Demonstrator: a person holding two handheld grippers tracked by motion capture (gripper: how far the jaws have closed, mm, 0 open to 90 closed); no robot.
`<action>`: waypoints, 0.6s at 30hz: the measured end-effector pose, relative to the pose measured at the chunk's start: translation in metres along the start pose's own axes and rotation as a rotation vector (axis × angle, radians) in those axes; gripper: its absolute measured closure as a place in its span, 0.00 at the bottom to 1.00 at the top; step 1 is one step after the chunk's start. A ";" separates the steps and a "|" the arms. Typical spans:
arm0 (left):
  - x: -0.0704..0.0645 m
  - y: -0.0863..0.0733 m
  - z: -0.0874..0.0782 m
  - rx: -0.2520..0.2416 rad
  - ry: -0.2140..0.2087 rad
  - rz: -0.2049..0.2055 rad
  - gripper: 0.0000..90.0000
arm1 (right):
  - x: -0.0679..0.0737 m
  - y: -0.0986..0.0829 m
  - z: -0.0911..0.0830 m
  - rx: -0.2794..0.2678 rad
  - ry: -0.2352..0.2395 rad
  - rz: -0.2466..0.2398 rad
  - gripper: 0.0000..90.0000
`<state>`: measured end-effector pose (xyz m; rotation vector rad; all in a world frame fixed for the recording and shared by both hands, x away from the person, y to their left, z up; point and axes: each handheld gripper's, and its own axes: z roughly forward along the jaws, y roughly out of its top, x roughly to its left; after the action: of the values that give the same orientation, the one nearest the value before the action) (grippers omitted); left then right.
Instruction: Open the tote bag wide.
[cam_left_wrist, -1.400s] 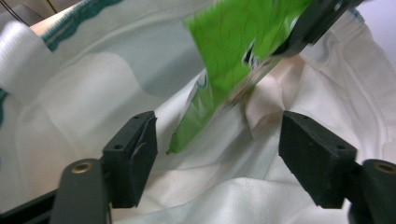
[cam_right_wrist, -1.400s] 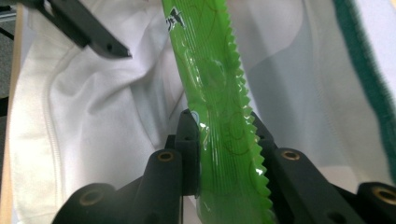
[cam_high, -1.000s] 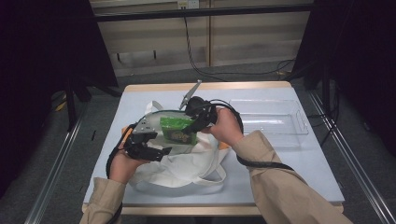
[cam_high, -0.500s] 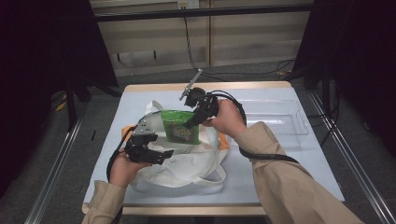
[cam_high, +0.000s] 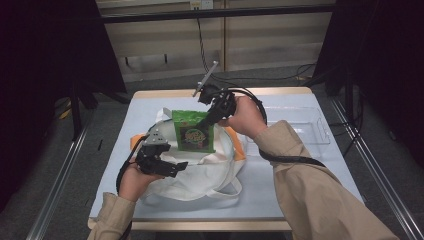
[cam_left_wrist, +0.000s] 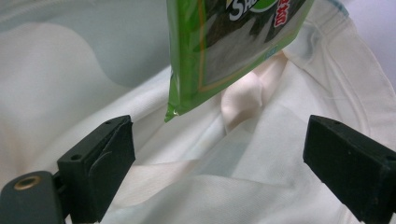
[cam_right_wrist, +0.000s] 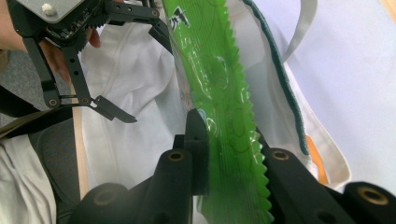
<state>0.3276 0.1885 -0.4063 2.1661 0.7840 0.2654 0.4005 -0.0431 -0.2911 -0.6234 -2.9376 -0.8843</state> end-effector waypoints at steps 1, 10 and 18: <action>0.000 0.000 -0.001 0.008 -0.003 0.002 0.10 | 0.000 0.001 0.000 0.005 0.004 0.001 0.89; 0.003 0.000 -0.002 -0.009 -0.021 -0.006 0.10 | 0.002 0.006 -0.005 0.013 0.006 -0.018 0.90; 0.003 0.000 0.004 -0.014 -0.038 -0.011 0.09 | -0.001 -0.002 -0.018 0.013 -0.012 -0.036 0.89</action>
<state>0.3319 0.1880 -0.4086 2.1467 0.7705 0.2222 0.3985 -0.0545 -0.2775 -0.5797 -2.9715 -0.8669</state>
